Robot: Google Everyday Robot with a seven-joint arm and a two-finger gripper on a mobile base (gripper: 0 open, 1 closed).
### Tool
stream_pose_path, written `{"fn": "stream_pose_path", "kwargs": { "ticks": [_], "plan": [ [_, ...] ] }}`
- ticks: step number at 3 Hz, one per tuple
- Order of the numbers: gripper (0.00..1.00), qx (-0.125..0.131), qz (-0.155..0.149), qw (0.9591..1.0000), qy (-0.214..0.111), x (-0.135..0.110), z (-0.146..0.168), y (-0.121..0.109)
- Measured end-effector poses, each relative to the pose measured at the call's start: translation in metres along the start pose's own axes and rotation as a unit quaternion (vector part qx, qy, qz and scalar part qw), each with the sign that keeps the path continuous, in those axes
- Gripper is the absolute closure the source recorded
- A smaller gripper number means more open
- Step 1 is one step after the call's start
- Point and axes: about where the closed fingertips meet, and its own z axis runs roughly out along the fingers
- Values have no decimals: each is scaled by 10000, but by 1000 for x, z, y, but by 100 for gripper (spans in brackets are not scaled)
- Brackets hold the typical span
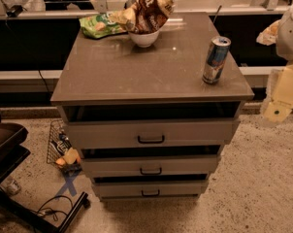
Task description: Pick brown chip bag from white bowl and place on counter
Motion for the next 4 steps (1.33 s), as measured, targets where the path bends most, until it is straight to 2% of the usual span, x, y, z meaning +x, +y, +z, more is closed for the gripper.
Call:
{"fn": "stream_pose_path", "kwargs": {
  "ticks": [1, 2, 3, 4],
  "plan": [
    [0, 1, 0, 10000, -1, 0, 0, 0],
    [0, 449, 83, 9924, -1147, -54, 1, -31],
    [0, 908, 103, 9762, -1964, -95, -9, -65],
    [0, 1416, 249, 9552, -2588, -148, -33, -102]
  ]
}}
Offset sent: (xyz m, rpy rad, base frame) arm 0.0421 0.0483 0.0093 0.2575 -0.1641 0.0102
